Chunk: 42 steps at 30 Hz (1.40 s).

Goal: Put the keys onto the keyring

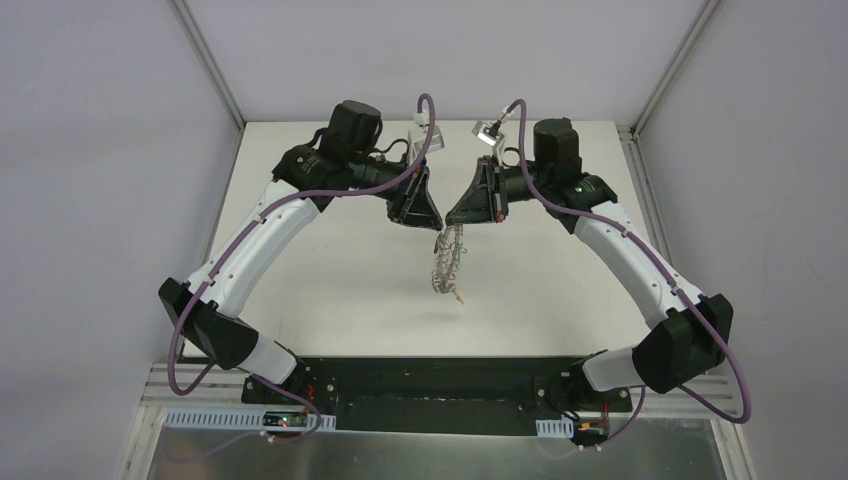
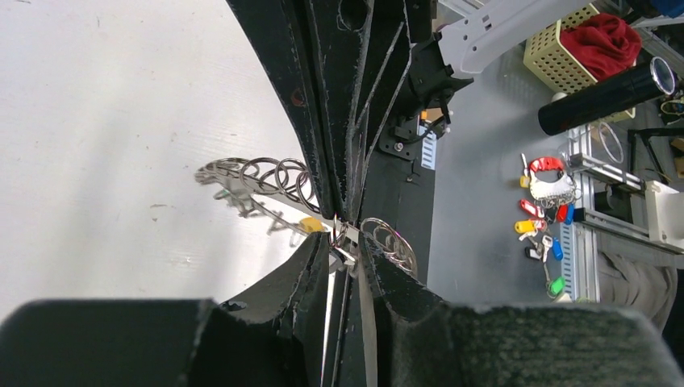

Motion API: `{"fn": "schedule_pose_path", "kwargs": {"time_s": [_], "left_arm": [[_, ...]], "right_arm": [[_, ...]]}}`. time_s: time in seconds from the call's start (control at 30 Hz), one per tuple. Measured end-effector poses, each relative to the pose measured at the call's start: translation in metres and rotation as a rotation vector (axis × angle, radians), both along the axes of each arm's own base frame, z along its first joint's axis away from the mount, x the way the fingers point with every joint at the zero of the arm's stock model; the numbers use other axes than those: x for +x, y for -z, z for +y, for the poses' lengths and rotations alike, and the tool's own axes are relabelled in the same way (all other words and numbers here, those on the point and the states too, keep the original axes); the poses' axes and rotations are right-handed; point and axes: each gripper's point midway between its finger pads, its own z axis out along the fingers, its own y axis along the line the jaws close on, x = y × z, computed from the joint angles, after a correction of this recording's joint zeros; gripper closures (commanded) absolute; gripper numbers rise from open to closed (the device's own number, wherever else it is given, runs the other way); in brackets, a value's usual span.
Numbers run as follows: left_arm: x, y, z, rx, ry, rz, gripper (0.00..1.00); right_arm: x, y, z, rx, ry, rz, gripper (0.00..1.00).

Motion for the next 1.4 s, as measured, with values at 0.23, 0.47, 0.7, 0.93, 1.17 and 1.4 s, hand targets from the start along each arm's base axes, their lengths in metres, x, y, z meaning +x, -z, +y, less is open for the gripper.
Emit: {"fn": "schedule_pose_path", "kwargs": {"time_s": [0.23, 0.47, 0.7, 0.93, 1.17, 1.4], "left_arm": [[0.002, -0.002, -0.003, -0.014, -0.009, 0.009, 0.8], [0.005, -0.001, -0.004, -0.021, -0.018, 0.018, 0.98], [0.006, 0.001, -0.002, -0.013, -0.027, 0.02, 1.0], [0.012, 0.0, 0.001, 0.058, -0.055, 0.006, 1.0], [0.015, 0.005, 0.006, 0.114, -0.092, 0.004, 1.0], [0.01, 0.011, 0.005, 0.137, -0.073, 0.006, 1.0]], "right_arm": [[0.001, -0.003, 0.0, 0.007, 0.003, 0.002, 1.0], [0.003, -0.003, 0.0, 0.01, 0.007, 0.008, 1.0], [0.004, 0.0, -0.002, 0.014, 0.006, 0.009, 1.0], [0.003, 0.006, -0.002, 0.02, 0.0, -0.053, 0.93], [0.0, 0.017, -0.004, 0.0, 0.0, -0.043, 0.79], [-0.003, 0.022, -0.006, -0.019, -0.004, -0.033, 0.58]]}}
